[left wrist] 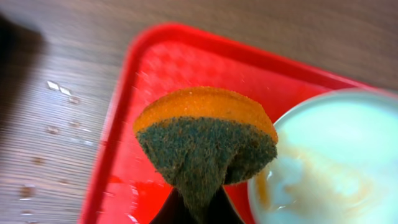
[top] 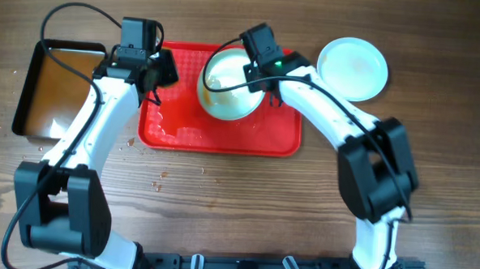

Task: Clean dirty plates on tray and stack at the side
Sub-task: 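Lift the last plate with the right gripper and carry it right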

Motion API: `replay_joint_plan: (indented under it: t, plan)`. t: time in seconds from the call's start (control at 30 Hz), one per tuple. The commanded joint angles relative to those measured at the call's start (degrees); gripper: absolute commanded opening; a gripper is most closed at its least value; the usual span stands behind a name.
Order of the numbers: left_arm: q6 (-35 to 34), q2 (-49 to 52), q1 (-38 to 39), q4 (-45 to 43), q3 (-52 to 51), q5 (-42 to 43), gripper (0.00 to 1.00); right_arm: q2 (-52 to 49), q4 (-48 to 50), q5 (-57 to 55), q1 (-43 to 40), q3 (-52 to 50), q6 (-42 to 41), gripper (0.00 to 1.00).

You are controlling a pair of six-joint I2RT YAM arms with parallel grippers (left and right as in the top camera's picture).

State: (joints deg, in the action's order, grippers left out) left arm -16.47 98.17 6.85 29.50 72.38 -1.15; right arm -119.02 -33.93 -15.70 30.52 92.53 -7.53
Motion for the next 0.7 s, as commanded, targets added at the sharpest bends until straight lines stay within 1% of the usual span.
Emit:
replay_joint_plan:
  t: [0.0,0.13,0.27,0.4,0.5,0.67]
  plan:
    - [-0.7,3.1,0.1,0.3,-0.4,6.7,0.04,9.0,1.3,-17.0,0.2,2.3,16.0,0.04]
    - [-0.7,4.0,0.1,0.4,-0.4,6.9,0.04,12.6,5.4,-24.3,1.9,2.3,30.8,0.04]
    - [-0.7,4.0,0.2,0.8,-0.4,6.9,0.04,13.2,14.4,-35.7,4.9,2.3,46.2,0.04]
    - [-0.7,4.0,0.2,0.8,-0.4,6.9,0.04,13.2,21.7,-41.7,7.8,2.3,58.9,0.04]
    - [-0.7,4.0,0.2,1.0,-0.4,6.9,0.04,13.2,26.3,-41.7,9.5,2.3,62.9,0.04]
    - [-0.7,4.0,0.2,1.0,-0.4,6.9,0.04,13.2,28.8,-41.7,10.1,2.3,62.8,0.04]
